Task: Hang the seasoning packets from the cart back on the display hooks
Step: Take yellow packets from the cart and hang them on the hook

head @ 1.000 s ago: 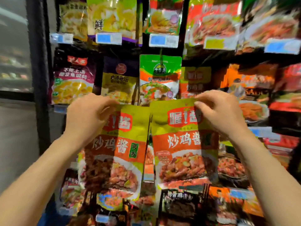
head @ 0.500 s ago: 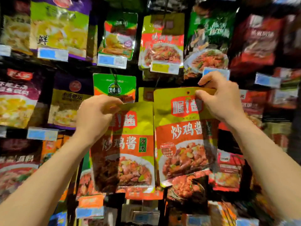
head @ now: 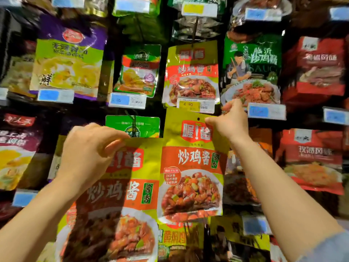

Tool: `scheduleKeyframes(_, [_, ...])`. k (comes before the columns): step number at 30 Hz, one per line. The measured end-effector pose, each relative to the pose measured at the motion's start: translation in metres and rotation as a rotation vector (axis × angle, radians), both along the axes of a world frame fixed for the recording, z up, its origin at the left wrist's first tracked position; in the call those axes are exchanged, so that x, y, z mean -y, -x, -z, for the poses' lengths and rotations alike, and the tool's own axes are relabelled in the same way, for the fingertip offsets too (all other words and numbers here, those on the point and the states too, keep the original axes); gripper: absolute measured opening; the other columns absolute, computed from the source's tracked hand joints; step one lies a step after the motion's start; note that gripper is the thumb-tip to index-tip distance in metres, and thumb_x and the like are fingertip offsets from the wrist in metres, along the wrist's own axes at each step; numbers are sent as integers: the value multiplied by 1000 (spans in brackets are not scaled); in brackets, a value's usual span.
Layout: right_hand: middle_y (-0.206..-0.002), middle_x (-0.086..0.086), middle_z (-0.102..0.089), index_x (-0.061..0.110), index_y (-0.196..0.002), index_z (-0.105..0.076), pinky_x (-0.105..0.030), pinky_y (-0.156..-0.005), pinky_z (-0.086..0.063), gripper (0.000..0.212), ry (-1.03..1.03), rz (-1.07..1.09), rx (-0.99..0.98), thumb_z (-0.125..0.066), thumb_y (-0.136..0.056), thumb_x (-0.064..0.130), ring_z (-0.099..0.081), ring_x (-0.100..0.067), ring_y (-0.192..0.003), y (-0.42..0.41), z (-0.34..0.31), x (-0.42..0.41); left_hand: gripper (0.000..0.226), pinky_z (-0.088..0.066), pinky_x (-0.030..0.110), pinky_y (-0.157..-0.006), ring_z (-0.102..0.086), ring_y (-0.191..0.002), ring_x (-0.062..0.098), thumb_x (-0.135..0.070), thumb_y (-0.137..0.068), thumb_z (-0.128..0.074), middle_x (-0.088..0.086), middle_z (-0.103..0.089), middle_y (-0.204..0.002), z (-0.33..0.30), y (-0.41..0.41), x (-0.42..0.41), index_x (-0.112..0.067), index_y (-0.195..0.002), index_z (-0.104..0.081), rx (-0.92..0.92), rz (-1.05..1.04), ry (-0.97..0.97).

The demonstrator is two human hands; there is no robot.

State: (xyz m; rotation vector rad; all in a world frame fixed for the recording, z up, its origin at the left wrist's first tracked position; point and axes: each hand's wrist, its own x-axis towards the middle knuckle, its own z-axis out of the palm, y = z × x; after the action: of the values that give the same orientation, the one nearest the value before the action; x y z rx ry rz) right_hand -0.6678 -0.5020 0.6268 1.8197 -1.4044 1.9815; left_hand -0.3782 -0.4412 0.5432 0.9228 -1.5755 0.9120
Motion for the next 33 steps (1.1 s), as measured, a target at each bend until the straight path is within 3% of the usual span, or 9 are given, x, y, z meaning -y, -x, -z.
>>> scheduleKeyframes(4, [-94, -6, -55, 17, -96, -37, -43, -78, -47, 52, -3, -23, 112, -81, -68, 25, -56, -28, -91, -11, 6, 29, 22, -48, 46, -62, -64, -72, 26, -33, -82, -57, 0, -73, -86, -8, -12, 8, -22, -90, -74, 35, -68, 41])
scheduleKeyframes(7, [-88, -7, -58, 17, -96, -36, -36, -69, -42, 52, 40, -27, 200, -79, -67, 19, -57, -28, -84, -14, 13, 47, 20, -48, 50, -65, -62, -74, 26, -28, -78, -58, -1, -72, -87, -9, -18, 12, -24, -91, -74, -54, -37, 19])
scheduleKeyframes(10, [-73, 3, -49, 16, -96, -34, -33, -67, -37, 51, 87, -27, 226, -77, -69, 15, -53, -26, -77, -20, 18, 57, 22, -48, 51, -68, -60, -76, 23, -26, -77, -58, -6, -70, -86, -8, -14, 18, -25, -92, -73, -76, 23, -31])
scheduleKeyframes(13, [-75, 5, -47, 17, -95, -34, -34, -67, -40, 51, 137, -47, 253, -77, -68, 18, -52, -22, -76, -22, 15, 62, 20, -48, 51, -70, -61, -77, 22, -27, -75, -59, -6, -70, -85, -7, -9, 33, -28, -91, -73, -56, 49, -79])
scheduleKeyframes(17, [-74, 9, -42, 15, -95, -34, -28, -61, -32, 49, 175, -48, 270, -75, -69, 16, -44, -12, -66, -24, 9, 63, 23, -50, 49, -75, -63, -80, 21, -24, -72, -60, -8, -70, -86, -4, -1, 47, -28, -90, -73, -116, 140, -98])
scheduleKeyframes(22, [-75, 8, -40, 15, -97, -33, -29, -63, -31, 47, 130, 14, 213, -72, -70, 13, -45, -22, -78, -25, -1, 64, 24, -53, 45, -77, -65, -84, 19, -26, -73, -60, -6, -71, -88, -10, 13, 58, -26, -92, -74, -142, 226, -115])
scheduleKeyframes(28, [-79, 13, -38, 16, -98, -36, -32, -74, -40, 49, 82, -76, 131, -75, -70, 15, -47, -18, -88, -12, -12, 66, 22, -50, 49, -77, -64, -84, 20, -28, -76, -58, -6, -71, -87, -6, 25, 67, -26, -91, -74, -115, 190, -127])
scheduleKeyframes(33, [-85, 8, -49, 18, -96, -37, -38, -74, -49, 53, 127, -153, 129, -79, -65, 16, -55, -15, -84, -11, -12, 76, 21, -50, 50, -75, -64, -81, 21, -26, -76, -59, -7, -71, -86, -4, 30, 66, -24, -90, -74, -114, 146, -101])
